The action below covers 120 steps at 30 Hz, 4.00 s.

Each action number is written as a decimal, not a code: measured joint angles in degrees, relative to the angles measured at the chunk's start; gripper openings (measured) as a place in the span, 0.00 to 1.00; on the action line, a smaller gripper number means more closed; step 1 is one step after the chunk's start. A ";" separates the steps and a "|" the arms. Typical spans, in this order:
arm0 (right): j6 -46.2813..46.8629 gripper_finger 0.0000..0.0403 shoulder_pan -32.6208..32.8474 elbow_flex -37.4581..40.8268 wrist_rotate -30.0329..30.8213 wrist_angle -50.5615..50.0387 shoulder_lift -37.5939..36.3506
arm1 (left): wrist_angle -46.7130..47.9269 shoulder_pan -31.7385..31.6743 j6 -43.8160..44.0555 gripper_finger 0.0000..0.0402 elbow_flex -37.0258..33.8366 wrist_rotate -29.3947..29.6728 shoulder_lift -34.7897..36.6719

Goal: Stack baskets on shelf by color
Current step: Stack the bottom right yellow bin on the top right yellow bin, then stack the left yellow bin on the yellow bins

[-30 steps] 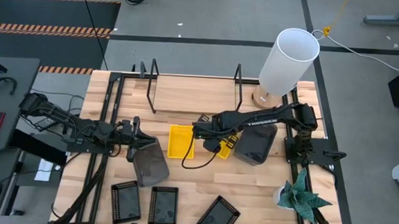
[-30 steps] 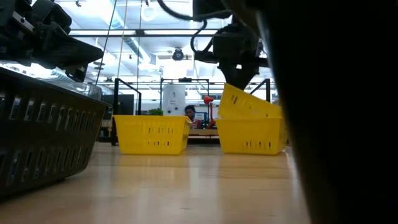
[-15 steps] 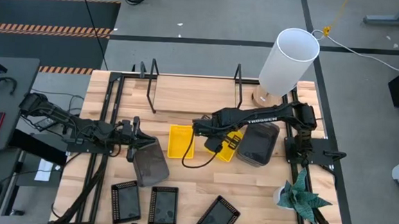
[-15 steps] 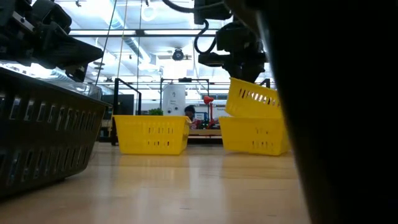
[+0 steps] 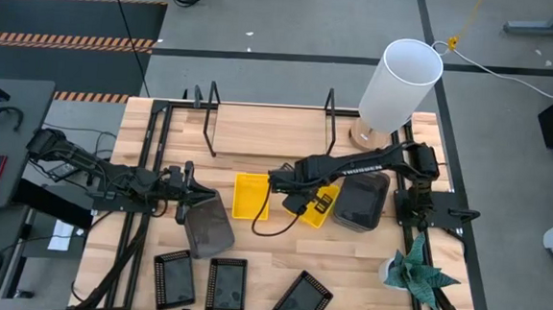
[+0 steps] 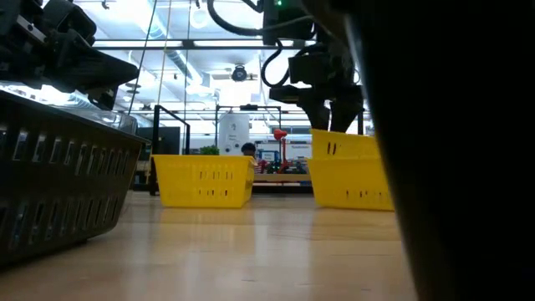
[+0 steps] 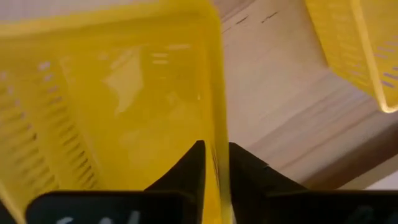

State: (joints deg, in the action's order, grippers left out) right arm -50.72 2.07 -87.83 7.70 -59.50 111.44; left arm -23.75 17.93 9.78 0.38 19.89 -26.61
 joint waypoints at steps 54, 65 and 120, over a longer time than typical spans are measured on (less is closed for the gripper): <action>45.55 0.61 -9.01 5.32 0.16 48.85 8.59 | 0.01 -0.02 0.00 0.08 0.00 -0.01 0.00; 45.13 0.22 -9.03 5.42 1.62 46.69 8.92 | 0.00 -0.02 0.00 0.09 0.02 -0.01 0.00; 75.17 0.02 1.02 15.93 12.69 1.29 -22.53 | -0.02 0.00 0.00 0.09 0.00 0.01 0.00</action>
State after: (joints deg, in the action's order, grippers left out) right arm 24.45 3.08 -71.91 20.39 -58.21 88.90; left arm -23.77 17.93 9.78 0.39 19.90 -26.61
